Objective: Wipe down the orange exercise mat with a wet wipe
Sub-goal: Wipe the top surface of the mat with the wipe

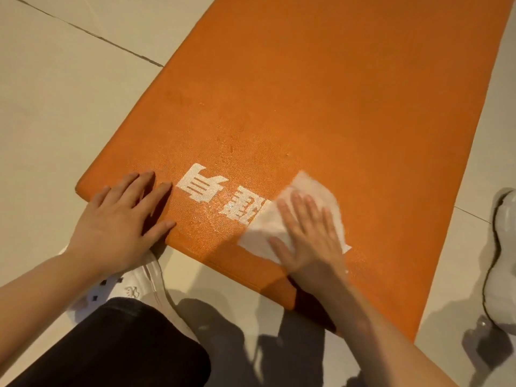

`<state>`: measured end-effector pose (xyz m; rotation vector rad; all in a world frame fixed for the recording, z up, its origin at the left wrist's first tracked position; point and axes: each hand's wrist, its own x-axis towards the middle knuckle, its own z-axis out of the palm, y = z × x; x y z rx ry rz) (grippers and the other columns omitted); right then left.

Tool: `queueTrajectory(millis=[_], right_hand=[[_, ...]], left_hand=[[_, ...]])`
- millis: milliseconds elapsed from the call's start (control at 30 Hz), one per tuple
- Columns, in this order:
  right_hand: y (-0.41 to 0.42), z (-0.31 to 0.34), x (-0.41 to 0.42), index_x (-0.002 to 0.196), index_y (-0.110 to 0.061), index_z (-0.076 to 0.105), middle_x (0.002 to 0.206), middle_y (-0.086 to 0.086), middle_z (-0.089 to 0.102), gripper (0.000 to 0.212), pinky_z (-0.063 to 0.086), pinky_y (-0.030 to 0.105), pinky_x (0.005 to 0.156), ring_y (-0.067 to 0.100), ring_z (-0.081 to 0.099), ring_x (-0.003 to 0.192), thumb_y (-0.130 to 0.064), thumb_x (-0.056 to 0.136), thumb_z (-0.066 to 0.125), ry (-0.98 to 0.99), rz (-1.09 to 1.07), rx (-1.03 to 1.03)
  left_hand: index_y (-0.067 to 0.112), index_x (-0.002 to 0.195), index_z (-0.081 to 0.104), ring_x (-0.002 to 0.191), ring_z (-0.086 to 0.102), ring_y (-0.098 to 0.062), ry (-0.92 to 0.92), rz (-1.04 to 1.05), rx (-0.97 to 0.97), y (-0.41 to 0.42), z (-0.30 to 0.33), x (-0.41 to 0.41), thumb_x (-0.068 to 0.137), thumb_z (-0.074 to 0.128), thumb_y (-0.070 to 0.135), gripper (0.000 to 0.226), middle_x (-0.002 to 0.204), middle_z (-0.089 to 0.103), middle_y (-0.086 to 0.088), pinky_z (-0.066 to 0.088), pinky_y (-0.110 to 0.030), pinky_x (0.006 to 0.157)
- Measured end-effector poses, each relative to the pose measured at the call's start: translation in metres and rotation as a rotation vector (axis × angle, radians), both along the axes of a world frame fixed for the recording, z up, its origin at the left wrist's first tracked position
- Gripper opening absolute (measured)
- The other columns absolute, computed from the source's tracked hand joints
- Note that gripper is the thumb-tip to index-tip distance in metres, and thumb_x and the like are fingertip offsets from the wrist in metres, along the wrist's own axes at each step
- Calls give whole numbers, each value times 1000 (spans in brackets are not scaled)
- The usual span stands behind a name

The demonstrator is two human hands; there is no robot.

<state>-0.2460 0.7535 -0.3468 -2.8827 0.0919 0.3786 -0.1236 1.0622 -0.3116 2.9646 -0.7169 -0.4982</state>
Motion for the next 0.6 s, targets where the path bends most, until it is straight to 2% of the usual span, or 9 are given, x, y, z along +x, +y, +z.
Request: queueTrajectory(millis=[100, 200, 333, 467, 600], right_hand=[[-41, 5, 10, 157, -31, -1, 162, -4, -15, 75, -13, 40, 120, 16, -17, 149, -70, 94, 10, 74, -336, -35], [-46, 6, 66, 158, -24, -3, 164, 5, -11, 74, -8, 51, 120, 25, -13, 150, -64, 98, 15, 43, -494, -47], [-6, -1, 140, 157, -21, -4, 164, 5, -12, 70, -10, 52, 119, 28, -13, 150, -58, 101, 15, 11, -319, -37], [52, 0, 157, 157, -22, -8, 163, 3, -17, 69, -15, 50, 118, 26, -19, 149, -58, 101, 10, 1, -131, -44], [35, 3, 140, 156, -30, -7, 163, -4, -16, 67, -16, 43, 119, 18, -18, 149, -61, 100, 12, -8, -60, -22]], left_hand=[[25, 152, 35, 146, 24, -33, 12, 220, -23, 6, 6, -3, 87, 22, 74, 82, 157, 34, -11, 31, -58, 111], [21, 149, 40, 143, 29, -34, 7, 138, -31, 4, 6, -4, 90, 26, 68, 76, 154, 37, -13, 32, -58, 110], [20, 146, 45, 139, 38, -36, 45, -35, -35, 3, 2, -2, 96, 25, 62, 69, 150, 42, -14, 39, -59, 106], [20, 148, 43, 136, 42, -37, 41, 9, -48, 3, 0, -2, 95, 30, 61, 68, 151, 41, -13, 41, -58, 105], [24, 149, 41, 138, 39, -35, 49, 38, -49, 0, 2, -4, 92, 29, 64, 71, 153, 38, -11, 38, -57, 107]])
